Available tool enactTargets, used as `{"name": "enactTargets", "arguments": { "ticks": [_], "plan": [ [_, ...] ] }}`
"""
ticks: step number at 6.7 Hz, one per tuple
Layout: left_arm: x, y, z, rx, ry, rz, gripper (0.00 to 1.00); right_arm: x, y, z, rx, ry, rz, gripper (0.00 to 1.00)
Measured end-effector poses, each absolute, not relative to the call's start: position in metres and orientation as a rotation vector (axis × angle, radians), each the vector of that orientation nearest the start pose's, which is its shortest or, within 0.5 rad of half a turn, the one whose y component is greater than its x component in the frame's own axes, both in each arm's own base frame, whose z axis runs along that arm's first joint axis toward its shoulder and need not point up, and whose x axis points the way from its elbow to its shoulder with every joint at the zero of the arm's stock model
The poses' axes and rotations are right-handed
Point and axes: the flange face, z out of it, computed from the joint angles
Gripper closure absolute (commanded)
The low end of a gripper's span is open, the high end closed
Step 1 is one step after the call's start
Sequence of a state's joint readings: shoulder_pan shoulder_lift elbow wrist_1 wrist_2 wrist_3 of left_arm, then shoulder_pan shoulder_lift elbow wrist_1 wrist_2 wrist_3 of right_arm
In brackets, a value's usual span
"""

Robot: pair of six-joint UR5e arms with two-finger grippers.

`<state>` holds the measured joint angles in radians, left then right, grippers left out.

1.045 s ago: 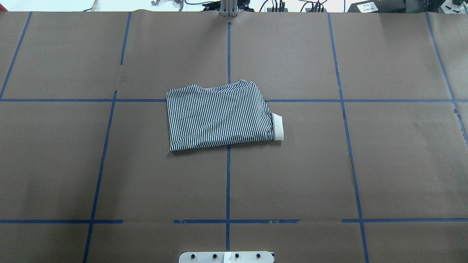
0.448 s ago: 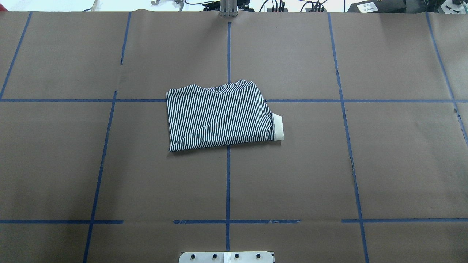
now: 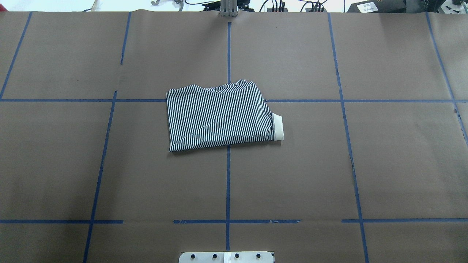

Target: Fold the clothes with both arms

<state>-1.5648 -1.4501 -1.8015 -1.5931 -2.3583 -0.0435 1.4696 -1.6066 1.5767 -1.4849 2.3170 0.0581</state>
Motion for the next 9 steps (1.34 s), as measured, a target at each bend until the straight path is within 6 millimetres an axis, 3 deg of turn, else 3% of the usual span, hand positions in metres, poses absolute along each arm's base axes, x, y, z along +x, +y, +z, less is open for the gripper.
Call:
{"name": "enactTargets", "arguments": {
  "ticks": [9],
  "plan": [
    [-0.058, -0.454, 0.588, 0.171, 0.800, 0.047, 0.00, 0.015, -0.489, 0.651, 0.021, -0.755, -0.073, 0.00]
  ]
}}
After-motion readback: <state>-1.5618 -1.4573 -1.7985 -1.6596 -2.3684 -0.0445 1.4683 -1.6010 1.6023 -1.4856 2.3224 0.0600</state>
